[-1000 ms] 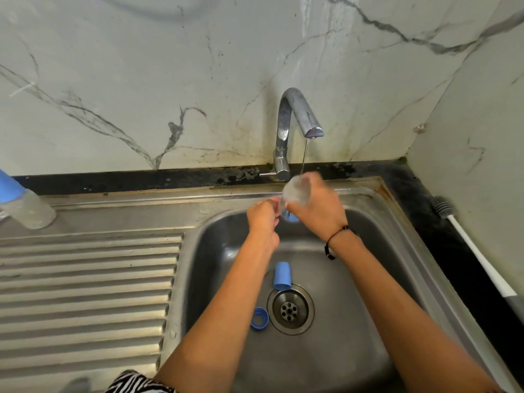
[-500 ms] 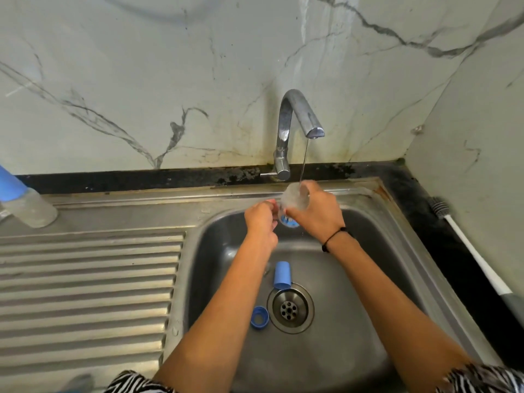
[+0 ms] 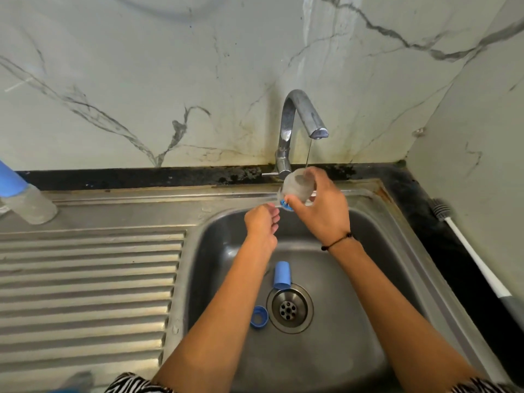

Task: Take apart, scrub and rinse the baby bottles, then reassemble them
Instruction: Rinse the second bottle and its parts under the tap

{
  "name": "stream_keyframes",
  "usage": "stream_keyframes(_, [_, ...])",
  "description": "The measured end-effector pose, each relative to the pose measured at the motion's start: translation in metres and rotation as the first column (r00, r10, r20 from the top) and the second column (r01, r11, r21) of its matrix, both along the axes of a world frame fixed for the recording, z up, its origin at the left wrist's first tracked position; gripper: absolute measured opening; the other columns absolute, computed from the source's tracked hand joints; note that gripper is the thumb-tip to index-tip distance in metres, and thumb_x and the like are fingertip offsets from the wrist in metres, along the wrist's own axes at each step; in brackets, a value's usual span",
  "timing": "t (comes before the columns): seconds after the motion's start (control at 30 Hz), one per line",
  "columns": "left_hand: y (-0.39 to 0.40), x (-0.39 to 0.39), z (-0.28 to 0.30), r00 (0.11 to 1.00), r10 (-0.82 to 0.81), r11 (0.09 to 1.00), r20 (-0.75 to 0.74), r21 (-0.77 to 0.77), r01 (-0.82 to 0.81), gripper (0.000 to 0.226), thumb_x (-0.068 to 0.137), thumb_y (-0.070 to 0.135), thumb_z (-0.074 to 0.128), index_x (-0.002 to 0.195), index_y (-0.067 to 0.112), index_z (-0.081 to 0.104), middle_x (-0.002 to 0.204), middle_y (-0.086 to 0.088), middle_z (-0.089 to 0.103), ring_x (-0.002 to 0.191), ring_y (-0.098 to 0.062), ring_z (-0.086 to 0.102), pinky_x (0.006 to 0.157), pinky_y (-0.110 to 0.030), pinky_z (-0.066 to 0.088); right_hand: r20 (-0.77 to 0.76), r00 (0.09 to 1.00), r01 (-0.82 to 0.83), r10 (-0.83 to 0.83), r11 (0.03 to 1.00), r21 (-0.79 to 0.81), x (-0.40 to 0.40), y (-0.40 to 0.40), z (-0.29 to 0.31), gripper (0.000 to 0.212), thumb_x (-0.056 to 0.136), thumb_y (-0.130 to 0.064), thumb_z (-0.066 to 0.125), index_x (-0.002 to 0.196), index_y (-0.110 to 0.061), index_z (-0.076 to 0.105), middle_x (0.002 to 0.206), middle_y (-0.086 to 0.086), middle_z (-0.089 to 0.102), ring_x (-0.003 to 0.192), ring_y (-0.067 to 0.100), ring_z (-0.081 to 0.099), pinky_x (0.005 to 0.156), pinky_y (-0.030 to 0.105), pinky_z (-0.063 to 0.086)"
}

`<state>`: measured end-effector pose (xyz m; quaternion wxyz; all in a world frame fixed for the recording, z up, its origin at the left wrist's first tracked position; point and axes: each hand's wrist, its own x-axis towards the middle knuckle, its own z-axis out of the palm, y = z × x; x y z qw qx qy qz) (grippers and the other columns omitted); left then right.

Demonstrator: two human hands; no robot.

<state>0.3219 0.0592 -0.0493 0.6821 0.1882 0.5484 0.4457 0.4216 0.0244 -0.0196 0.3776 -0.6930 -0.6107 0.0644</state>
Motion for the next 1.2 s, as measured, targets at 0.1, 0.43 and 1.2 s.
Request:
stream_keyframes(0.1, [0.000,0.001,-0.002,1.000,0.019,1.000,0.013,-0.015,-0.019,0.023,0.091,0.000,0.042,0.076,0.009,0.056,0.071,-0.006,0.055,0.060,-0.014,0.047,0.053,-0.022,0.031,0.039,0.999,-0.031,0.038,0.984,-0.173,0.001,-0.002,-0.003,0.055,0.077,-0.029,0.072,0.123,-0.009,0.050,0.116,0.012,0.062,0.103,0.026,0.058,0.083,0.037,0.050])
stream_keyframes(0.43, [0.004,0.001,-0.007,1.000,-0.018,1.000,0.000,-0.023,0.018,0.019,0.092,0.002,0.044,0.081,0.009,0.058,0.073,-0.005,0.057,0.063,-0.013,0.047,0.056,-0.022,0.032,0.056,0.998,0.016,-0.013,0.999,-0.051,0.000,-0.003,-0.008,0.057,0.077,-0.028,0.071,0.127,-0.011,0.049,0.118,0.010,0.060,0.106,0.026,0.056,0.083,0.036,0.049])
stream_keyframes(1.2, [-0.010,0.000,0.011,0.988,-0.073,0.978,0.135,0.206,0.044,0.024,0.095,0.022,0.044,0.083,0.016,0.064,0.082,-0.002,0.065,0.074,-0.014,0.057,0.063,-0.026,0.045,-0.921,0.077,-0.371,-0.381,0.847,-0.381,0.004,-0.003,-0.007,0.054,0.094,-0.050,0.039,0.099,0.000,0.059,0.072,0.016,0.064,0.058,0.022,0.061,0.055,0.027,0.054])
